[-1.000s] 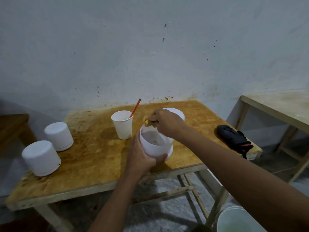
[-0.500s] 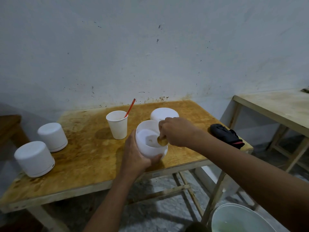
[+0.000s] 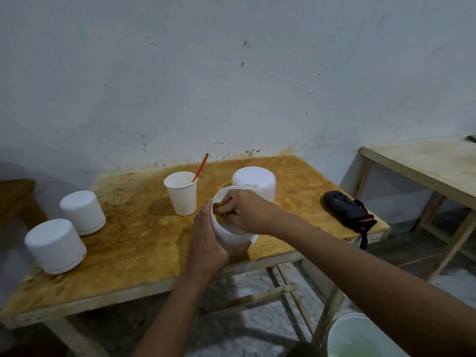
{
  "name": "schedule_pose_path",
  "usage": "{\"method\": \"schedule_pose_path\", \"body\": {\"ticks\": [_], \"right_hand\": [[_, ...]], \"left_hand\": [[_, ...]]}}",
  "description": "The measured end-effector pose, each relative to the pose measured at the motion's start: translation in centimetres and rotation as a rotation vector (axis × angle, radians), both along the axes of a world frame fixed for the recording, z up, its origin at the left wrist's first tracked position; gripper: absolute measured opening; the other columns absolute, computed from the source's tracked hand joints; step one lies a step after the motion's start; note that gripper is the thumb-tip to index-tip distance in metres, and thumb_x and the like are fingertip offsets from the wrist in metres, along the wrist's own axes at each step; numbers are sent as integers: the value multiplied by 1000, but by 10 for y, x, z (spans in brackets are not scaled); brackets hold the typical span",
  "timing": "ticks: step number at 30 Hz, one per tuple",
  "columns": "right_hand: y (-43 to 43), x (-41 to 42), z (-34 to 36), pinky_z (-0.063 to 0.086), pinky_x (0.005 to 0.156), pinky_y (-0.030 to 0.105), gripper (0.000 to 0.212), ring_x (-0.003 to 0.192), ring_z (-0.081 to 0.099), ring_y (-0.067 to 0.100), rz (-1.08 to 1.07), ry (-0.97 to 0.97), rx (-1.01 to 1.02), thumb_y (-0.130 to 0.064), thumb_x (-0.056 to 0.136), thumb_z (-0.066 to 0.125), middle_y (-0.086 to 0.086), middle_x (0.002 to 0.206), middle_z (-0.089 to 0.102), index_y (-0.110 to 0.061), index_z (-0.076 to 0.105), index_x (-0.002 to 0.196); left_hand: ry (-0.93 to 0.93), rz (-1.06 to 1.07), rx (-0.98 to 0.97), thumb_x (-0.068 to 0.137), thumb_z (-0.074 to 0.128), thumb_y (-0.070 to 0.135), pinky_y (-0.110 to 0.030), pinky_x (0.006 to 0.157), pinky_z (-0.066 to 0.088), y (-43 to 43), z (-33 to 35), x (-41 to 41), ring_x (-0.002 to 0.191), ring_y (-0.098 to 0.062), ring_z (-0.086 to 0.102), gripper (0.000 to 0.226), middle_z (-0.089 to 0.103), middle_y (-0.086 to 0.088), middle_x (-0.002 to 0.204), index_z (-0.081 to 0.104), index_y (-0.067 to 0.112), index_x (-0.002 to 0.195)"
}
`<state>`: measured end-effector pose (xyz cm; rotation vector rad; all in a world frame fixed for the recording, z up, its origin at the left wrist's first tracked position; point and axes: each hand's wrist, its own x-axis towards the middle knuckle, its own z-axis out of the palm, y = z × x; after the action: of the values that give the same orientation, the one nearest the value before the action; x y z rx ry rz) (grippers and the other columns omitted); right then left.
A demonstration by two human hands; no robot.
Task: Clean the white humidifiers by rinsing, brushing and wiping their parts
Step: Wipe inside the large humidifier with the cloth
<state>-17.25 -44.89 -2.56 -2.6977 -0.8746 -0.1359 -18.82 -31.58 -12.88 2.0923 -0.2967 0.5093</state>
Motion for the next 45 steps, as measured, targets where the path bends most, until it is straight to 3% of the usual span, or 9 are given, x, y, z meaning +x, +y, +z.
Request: {"method": "schedule_pose_path", "body": {"ticks": [2,6,9,14,17,22,32,39,45], "right_hand": [[-4,1,-3,38,86,20,35,111,55,20,-23,-58,-55,-7,97,50,3,128,57,-18,69,124],[-4,-1,-9,44,68,30,31,105,55,24,-198,-204,-298,-7,96,51,8,121,53,-12,64,124],[-13,0,1,46,66,28,24,95,64,24,-231,-51,-263,-6,96,53,7,114,64,-4,64,117],[-15,-2,3,44,66,21,30,86,63,17,-69,116,-229,-4,92,56,0,107,70,-15,73,114],[-9,-1,-5,50,77,30,29,97,63,24,-165,12,-198,-9,95,58,6,116,59,-10,67,122],[-4,-1,0,41,66,25,28,93,65,23,-239,8,-246,-6,95,57,9,114,64,-8,66,121],[-5,2,20,32,58,11,36,78,54,11,-35,177,-316,-4,96,50,-1,110,71,-20,70,121],[2,8,3,45,72,30,36,104,59,25,-239,-113,-367,-5,95,52,10,121,54,-12,62,128],[-11,2,23,42,63,24,27,82,58,18,-186,123,-478,-7,95,55,6,111,67,-10,67,119]], "left_hand": [[-18,-4,5,50,91,55,-7,99,28,0,1,-1,129,3,29,126,33,8,147,19,27,150],[-41,-5,-21,48,92,55,-28,104,43,0,1,0,130,-7,41,124,40,6,144,25,26,148],[-24,-9,-37,48,93,52,-22,100,39,0,1,-1,128,-5,39,124,38,8,142,23,29,148],[5,-6,-47,49,94,49,-5,95,28,0,0,0,124,1,34,125,37,7,144,22,28,149],[-2,-1,-45,49,93,50,-16,101,34,-1,0,1,128,-4,37,125,38,5,145,23,25,149],[11,11,-51,47,93,53,-30,107,40,0,-2,3,132,-10,37,127,37,4,147,21,27,149],[52,1,-69,51,93,48,-21,100,35,0,-4,6,128,-2,33,126,33,9,148,18,33,150],[49,1,-77,48,92,55,-19,97,37,-2,-3,6,127,-4,38,124,36,12,144,20,36,147],[107,30,-84,47,93,52,-18,94,33,-3,-4,11,122,0,34,125,35,13,144,17,39,146]]}}
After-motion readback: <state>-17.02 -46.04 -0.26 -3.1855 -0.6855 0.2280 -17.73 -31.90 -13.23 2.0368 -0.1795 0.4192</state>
